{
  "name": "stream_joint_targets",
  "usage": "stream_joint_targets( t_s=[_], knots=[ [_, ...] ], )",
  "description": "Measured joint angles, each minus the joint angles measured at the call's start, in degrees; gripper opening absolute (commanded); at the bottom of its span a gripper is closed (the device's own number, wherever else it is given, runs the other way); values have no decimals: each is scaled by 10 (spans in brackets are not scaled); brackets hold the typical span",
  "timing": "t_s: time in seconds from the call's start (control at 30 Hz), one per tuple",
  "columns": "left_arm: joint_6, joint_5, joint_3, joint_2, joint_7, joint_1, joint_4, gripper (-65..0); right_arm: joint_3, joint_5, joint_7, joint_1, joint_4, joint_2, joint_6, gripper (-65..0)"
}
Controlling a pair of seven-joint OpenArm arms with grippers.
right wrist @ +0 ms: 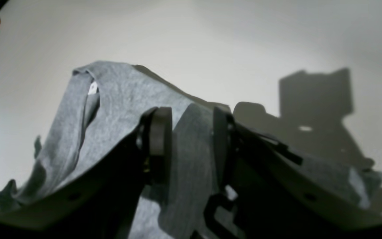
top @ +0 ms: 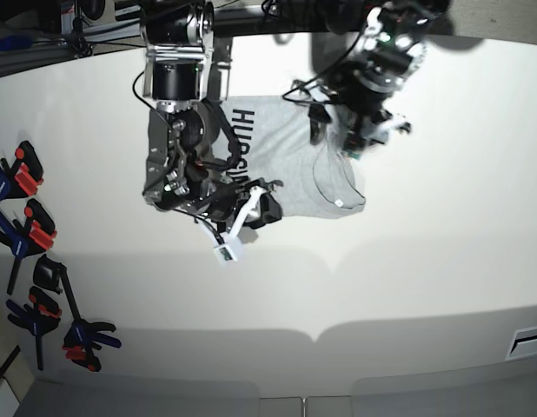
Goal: Fold the T-shirt properly
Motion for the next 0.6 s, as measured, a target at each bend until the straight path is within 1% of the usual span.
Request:
stream_joint_targets(
  t_s=[0.1, 0.13, 0.2, 0.27, 0.33, 0.37, 0.43, 0.57, 0.6],
  knots=[
    [-2, 9, -1, 16, -20, -3, -88, -359, 0, -8, -3, 0, 0, 2, 0, -453],
    [-3, 28, -1, 23, -22, -5, -115, -359, 0, -8, -4, 0, 0, 5, 0, -453],
    [-4, 94, -1, 38, -35, -5, -161, -359, 0, -6, -12, 0, 0, 12, 0, -453],
    [-4, 153, 0, 41, -50, -9, -191, -359, 0, -5, -39, 1, 0, 20, 0, -453],
    [-4, 187, 1, 40, -48, -26, -215, -359, 0, 9, -73, 1, 0, 29, 0, -453],
    [-4, 202, 1, 36, -43, -37, -223, -359, 0, 16, -87, -1, 0, 36, 0, -453],
    [-3, 205, 0, 19, -33, -54, -225, -359, 0, 52, -100, -10, 0, 46, 0, -453],
    [-3, 218, 0, -15, -19, -87, -228, -359, 0, 96, -139, -49, 17, 45, 0, -453],
    [-3, 221, 0, -22, -14, -95, -229, -359, 0, 115, -141, -64, 26, 44, 0, -453]
  ],
)
